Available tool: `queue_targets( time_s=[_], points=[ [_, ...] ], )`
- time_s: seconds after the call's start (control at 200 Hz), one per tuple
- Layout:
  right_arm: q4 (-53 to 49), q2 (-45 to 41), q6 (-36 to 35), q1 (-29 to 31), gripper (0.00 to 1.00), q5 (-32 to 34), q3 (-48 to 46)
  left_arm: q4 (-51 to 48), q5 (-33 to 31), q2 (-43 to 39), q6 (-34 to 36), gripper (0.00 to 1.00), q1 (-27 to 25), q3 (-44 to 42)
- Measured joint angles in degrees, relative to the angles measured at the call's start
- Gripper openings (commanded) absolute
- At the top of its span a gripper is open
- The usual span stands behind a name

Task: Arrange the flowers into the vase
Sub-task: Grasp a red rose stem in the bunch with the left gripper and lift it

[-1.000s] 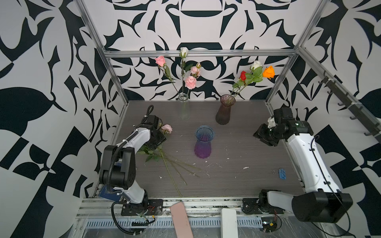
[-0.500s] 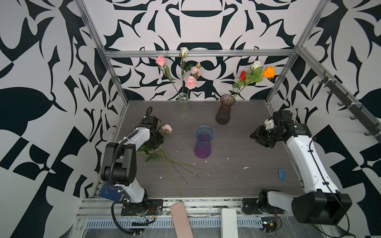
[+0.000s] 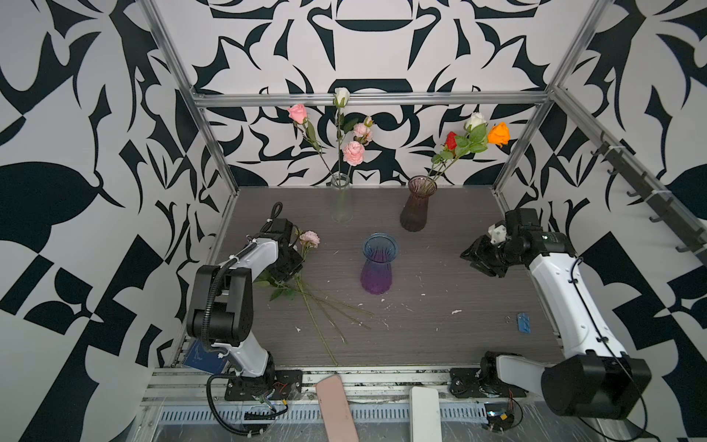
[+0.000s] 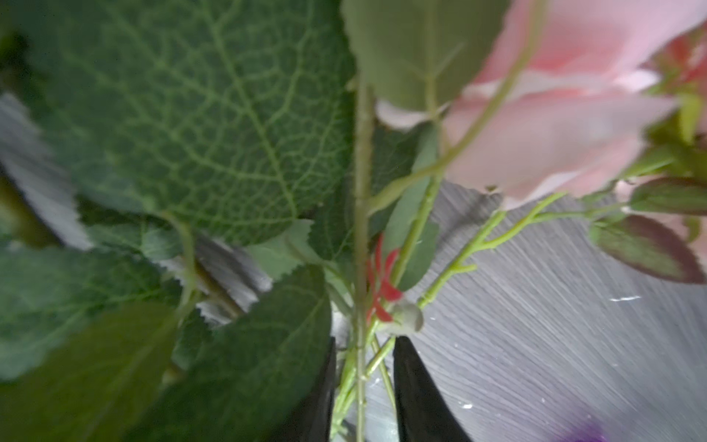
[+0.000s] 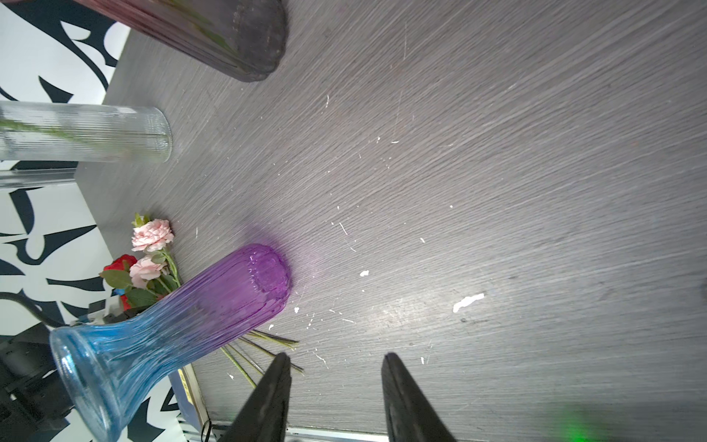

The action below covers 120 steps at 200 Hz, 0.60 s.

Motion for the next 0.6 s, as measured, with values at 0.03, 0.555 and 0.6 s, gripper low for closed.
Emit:
queue_targets(
  time_s=[0.03, 0.555, 0.6],
  points=[
    [0.1, 0.0, 0.1, 0.0, 0.43, -0.2, 0.0, -0.1, 0.0, 0.0, -0.2, 0.27, 0.0, -0.3],
    [1.2, 0.2, 0.4, -0.1, 0.43, -2.1, 0.0, 0.6, 1.1, -0.3, -1.1, 0.02, 0.8, -0.1],
    [1.7, 0.3, 0.6, -0.1, 0.43, -2.5, 0.0, 0.3, 1.1, -0.9, -1.4, 0.00, 0.8, 0.4]
  ],
)
